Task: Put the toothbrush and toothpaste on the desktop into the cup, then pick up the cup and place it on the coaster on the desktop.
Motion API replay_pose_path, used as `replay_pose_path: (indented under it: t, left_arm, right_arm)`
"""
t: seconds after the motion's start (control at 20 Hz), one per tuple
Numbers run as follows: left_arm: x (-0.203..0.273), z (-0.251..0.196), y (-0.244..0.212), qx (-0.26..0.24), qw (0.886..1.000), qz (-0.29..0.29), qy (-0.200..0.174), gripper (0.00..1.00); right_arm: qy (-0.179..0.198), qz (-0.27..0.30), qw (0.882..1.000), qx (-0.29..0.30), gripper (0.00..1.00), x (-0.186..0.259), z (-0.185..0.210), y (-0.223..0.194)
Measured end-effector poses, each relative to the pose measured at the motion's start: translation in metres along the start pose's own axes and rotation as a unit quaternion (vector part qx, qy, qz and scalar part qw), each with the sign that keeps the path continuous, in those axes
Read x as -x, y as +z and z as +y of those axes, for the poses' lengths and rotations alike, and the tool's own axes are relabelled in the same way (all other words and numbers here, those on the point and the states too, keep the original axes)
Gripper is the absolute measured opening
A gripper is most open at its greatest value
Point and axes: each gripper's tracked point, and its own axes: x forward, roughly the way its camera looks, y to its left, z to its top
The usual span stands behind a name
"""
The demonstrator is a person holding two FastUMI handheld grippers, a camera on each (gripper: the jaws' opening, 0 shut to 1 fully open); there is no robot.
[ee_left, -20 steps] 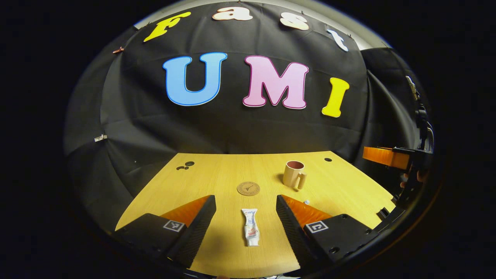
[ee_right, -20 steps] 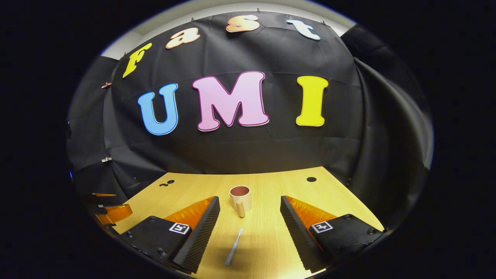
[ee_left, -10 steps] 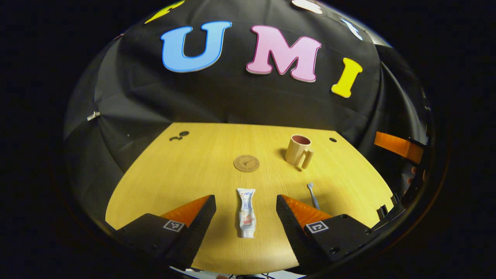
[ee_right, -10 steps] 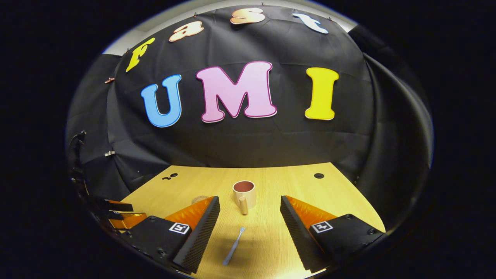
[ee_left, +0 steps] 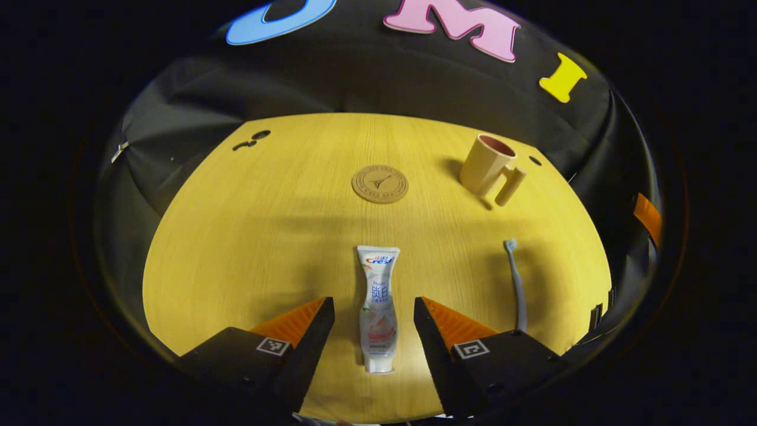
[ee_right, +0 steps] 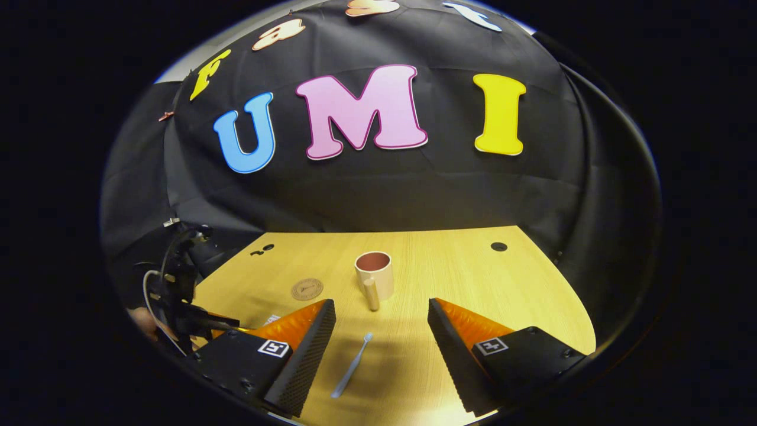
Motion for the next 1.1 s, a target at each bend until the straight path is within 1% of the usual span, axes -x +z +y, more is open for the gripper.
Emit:
replay_pose_path:
  t: [0.15, 0.25, 0.35, 0.4, 0.5, 0.55, 0.65, 0.7, 0.85, 0.9, 0.95, 1.0, 1.1]
  left_arm:
    - [-0.020, 0.001, -0.006, -0.011, 0.999, 0.033, 0.007, 0.84]
    - [-0.029, 0.003, -0.011, -0.017, 0.998, 0.052, 0.019, 0.84]
    - [-0.034, 0.005, -0.016, -0.019, 0.997, 0.068, 0.031, 0.81]
    - [-0.035, 0.006, -0.014, -0.022, 0.997, 0.066, 0.036, 0.77]
    - [-0.036, 0.004, -0.015, -0.025, 0.996, 0.075, 0.035, 0.72]
    - [-0.036, 0.002, -0.016, -0.027, 0.996, 0.079, 0.033, 0.72]
    - [-0.036, -0.001, -0.018, -0.029, 0.995, 0.091, 0.033, 0.64]
    - [-0.036, -0.001, -0.019, -0.025, 0.994, 0.101, 0.036, 0.52]
    - [-0.037, -0.001, -0.018, -0.010, 0.993, 0.110, 0.040, 0.49]
    - [-0.037, -0.001, -0.018, -0.012, 0.993, 0.107, 0.037, 0.46]
    - [-0.036, -0.001, -0.017, -0.016, 0.994, 0.103, 0.035, 0.39]
    - [-0.036, -0.001, -0.017, -0.021, 0.994, 0.099, 0.033, 0.40]
    - [-0.035, -0.001, -0.017, -0.029, 0.995, 0.090, 0.026, 0.36]
  right_arm:
    - [-0.005, 0.007, 1.000, -0.002, 0.97, 0.001, -0.009, -0.009]
    - [-0.010, 0.017, 1.000, -0.009, 0.97, 0.002, -0.015, -0.019]
    - [-0.015, 0.028, 0.999, -0.018, 0.97, 0.002, -0.020, -0.029]
    - [-0.017, 0.033, 0.999, -0.023, 0.97, 0.003, -0.021, -0.034]
    - [-0.020, 0.049, 0.998, -0.032, 0.98, 0.003, -0.023, -0.043]
    - [-0.020, 0.059, 0.997, -0.034, 0.98, 0.001, -0.022, -0.048]
    - [-0.017, 0.080, 0.996, -0.038, 0.98, -0.001, -0.017, -0.059]
    - [-0.013, 0.095, 0.995, -0.040, 0.98, -0.002, -0.013, -0.067]
    - [0.002, 0.165, 0.986, -0.034, 0.98, -0.009, 0.006, -0.096]
    - [0.008, 0.182, 0.983, -0.033, 0.99, -0.011, 0.012, -0.103]
    - [0.013, 0.198, 0.980, -0.032, 0.98, -0.015, 0.018, -0.108]
    - [0.019, 0.213, 0.976, -0.033, 0.98, -0.020, 0.025, -0.114]
    - [0.022, 0.237, 0.971, -0.029, 0.98, -0.030, 0.034, -0.125]
